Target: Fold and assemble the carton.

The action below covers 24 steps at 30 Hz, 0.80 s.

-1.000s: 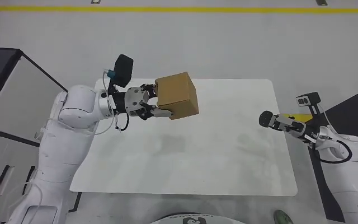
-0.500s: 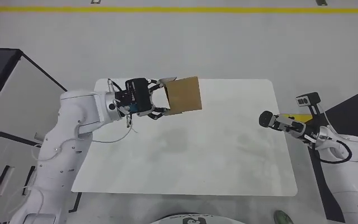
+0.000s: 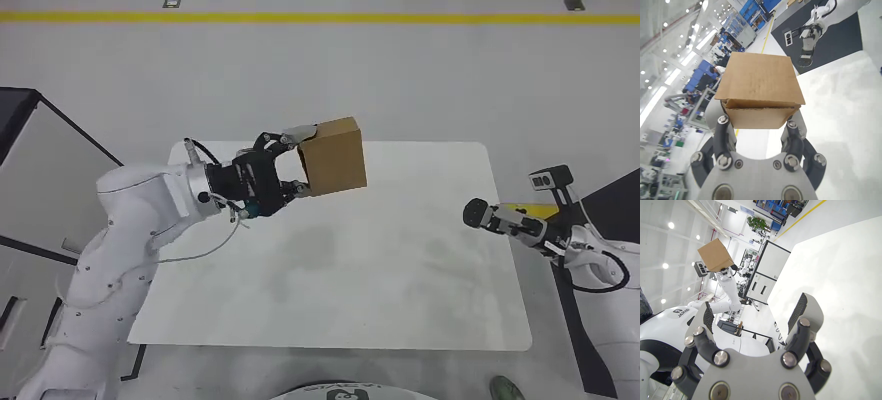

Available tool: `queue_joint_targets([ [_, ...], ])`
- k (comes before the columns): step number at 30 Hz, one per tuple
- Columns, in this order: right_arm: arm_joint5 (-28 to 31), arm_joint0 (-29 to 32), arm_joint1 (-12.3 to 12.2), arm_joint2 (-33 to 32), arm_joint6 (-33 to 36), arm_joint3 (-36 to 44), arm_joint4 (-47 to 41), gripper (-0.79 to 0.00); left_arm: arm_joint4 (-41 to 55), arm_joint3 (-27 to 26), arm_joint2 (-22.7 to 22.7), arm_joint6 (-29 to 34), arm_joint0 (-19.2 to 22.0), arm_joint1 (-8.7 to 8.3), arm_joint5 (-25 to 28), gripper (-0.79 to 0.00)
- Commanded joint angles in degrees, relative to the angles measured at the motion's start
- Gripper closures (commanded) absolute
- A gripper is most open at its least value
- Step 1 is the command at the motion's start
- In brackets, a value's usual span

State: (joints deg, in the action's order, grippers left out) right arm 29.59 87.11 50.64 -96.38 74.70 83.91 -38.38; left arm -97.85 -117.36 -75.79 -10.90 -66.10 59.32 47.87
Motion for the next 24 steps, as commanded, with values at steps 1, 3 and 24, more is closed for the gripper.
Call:
queue_joint_targets([
  [1,0.0,0.0,0.0,0.0,0.0,0.0,0.0,-0.785,-12.4,0.5,0.7,-9.3,-0.6,-0.45,-5.7,0.000],
  [3,0.0,0.0,0.0,0.0,0.0,0.0,0.0,-0.785,-20.9,2.0,1.1,-16.4,-1.4,-0.96,-11.4,0.000],
  [24,0.0,0.0,0.0,0.0,0.0,0.0,0.0,-0.785,-41.1,2.2,0.4,-30.5,-3.2,-1.90,-40.4,0.000],
])
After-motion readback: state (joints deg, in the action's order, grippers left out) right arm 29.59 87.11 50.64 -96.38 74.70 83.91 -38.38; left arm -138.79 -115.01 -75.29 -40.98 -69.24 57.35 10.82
